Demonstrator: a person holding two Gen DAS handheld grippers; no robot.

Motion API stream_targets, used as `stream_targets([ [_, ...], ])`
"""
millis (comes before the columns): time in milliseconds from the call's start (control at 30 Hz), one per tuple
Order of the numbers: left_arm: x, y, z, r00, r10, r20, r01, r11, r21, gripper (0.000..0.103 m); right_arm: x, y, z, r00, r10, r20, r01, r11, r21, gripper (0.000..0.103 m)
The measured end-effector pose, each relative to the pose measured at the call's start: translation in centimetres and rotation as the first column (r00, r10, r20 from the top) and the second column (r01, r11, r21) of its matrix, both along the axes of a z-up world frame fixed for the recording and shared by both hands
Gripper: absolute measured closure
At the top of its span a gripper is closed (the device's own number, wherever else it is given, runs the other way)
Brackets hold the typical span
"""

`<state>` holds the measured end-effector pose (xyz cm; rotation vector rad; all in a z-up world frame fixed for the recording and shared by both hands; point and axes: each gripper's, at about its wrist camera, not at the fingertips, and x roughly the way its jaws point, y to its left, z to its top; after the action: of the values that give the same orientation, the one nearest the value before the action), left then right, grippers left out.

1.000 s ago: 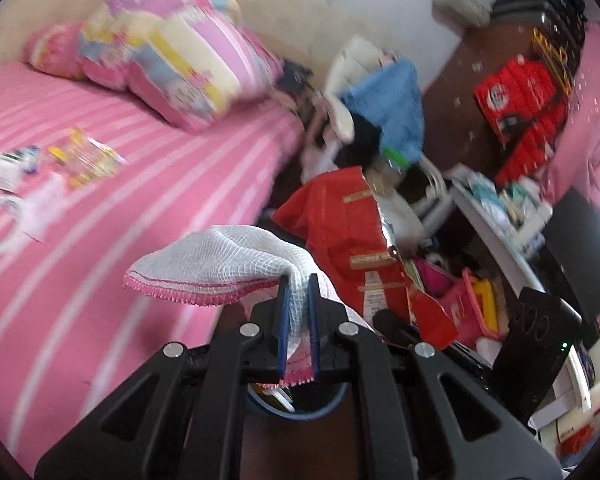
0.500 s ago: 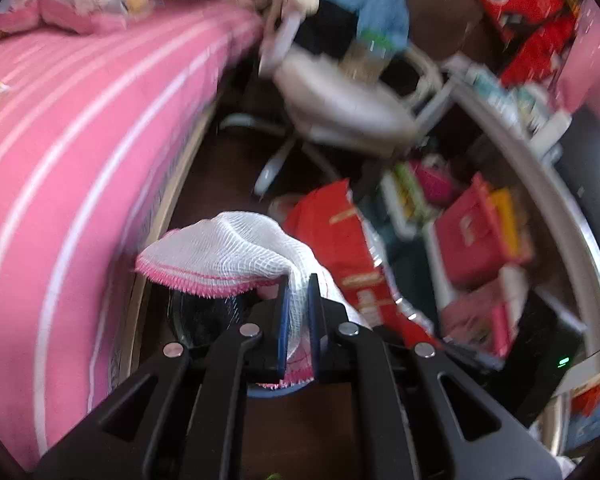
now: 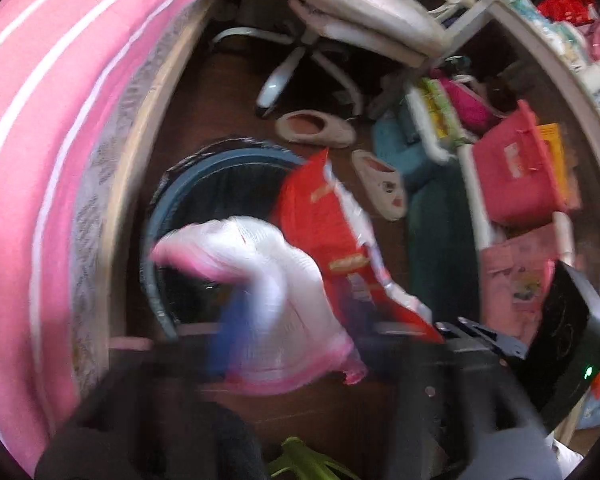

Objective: Collect trash
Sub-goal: 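Carry snack bag and towel to the bin and open both tools, then move both tools back over the bed toward tape roll and tissue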

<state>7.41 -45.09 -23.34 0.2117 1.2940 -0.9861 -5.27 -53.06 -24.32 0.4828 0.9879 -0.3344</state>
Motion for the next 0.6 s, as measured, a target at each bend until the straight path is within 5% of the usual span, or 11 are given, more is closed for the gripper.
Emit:
stream_targets([
  [100, 0.1, 0.4, 0.6, 0.999, 0.015, 0.033, -0.015, 1.0, -0.023, 0.017, -0.6, 0.2, 0.2, 0.999, -0.043, -0.012, 0.042, 0.996, -0.078, 0.031],
  [400, 1.0, 1.5, 2.5, 0.995, 0.096, 0.026, -0.093, 0.992, -0.088, 0.017, -1.4, 2.0, 3.4, 0.999, -0.008, 0.045, 0.017, 0.978, -0.206, 0.018],
  [600, 1.0, 4.5, 7.9, 0.98, 0.18, 0.082, -0.156, 0.958, -0.241, 0.017, 0.6, 6.0, 8.2, 0.995, 0.055, 0.088, -0.015, 0.915, -0.404, 0.012],
])
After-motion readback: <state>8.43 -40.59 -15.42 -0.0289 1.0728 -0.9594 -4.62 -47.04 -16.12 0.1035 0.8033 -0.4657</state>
